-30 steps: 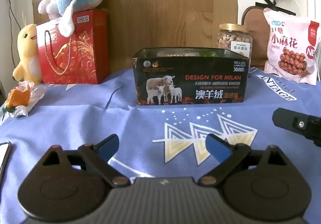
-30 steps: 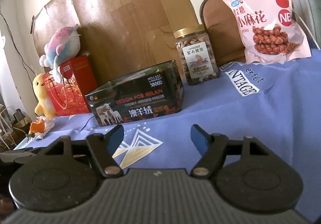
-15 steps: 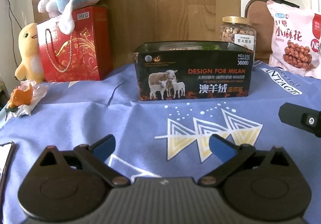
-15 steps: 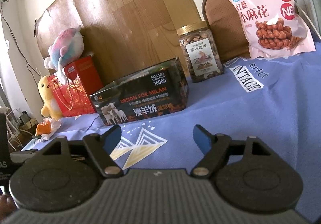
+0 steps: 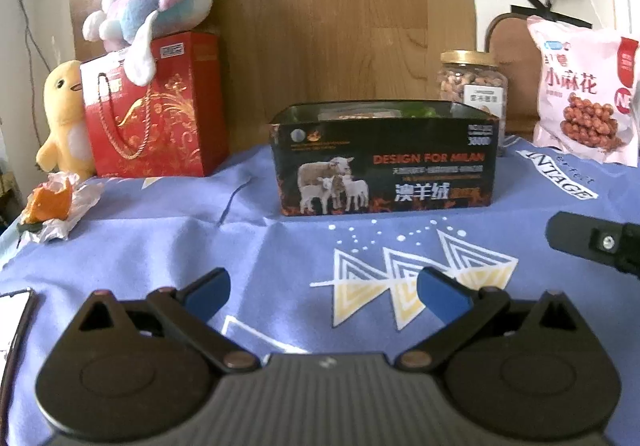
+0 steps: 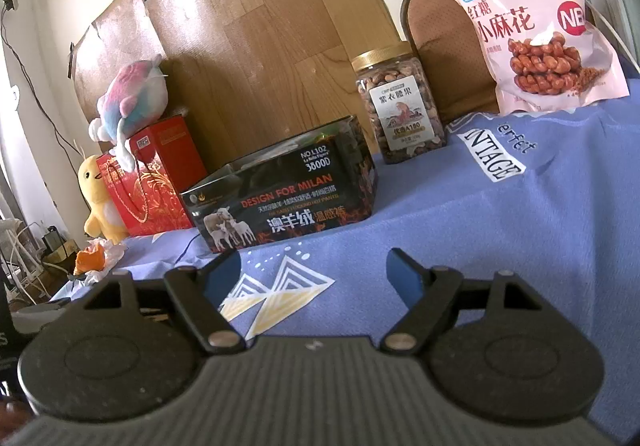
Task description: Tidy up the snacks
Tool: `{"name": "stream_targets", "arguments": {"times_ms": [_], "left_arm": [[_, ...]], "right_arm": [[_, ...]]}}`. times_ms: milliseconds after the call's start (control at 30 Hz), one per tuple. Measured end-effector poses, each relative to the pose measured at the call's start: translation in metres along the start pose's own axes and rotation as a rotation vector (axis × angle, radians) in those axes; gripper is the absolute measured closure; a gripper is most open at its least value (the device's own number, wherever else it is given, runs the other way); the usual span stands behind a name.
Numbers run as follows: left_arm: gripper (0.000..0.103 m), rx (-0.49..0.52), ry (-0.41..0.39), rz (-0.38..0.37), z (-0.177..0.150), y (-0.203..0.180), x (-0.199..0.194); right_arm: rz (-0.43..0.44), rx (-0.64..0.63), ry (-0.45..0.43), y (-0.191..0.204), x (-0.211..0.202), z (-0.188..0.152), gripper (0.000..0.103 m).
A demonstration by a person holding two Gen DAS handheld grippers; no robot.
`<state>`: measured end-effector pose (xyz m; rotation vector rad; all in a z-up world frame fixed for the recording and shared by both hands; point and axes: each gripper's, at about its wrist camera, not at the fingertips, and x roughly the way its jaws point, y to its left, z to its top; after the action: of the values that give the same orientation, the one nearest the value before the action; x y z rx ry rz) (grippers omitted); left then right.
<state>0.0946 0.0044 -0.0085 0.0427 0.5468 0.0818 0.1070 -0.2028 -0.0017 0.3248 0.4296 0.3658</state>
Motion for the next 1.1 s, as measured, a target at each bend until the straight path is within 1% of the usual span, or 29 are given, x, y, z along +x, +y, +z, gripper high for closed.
{"name": "stream_targets", "arguments": {"times_ms": [233, 433, 767, 1100], "left_arm": [[0.000, -0.031, 0.052, 0.050, 0.001, 0.004, 0.007], [0.000, -0.048, 0.079, 0.058, 0.001, 0.008, 0.010], [0.000, -0.018, 0.099, 0.073, 0.001, 0.004, 0.013], [0.000, 0.025, 0.102, 0.080, 0.001, -0.002, 0.014]], "right_arm": [[0.001, -0.001, 0.000, 0.000, 0.000, 0.000, 0.020], [0.003, -0.001, 0.001, -0.001, 0.000, 0.001, 0.019], [0.003, 0.004, -0.003, -0.002, -0.001, 0.001, 0.018], [0.005, 0.012, -0.010, -0.001, -0.003, 0.001, 0.018]]}}
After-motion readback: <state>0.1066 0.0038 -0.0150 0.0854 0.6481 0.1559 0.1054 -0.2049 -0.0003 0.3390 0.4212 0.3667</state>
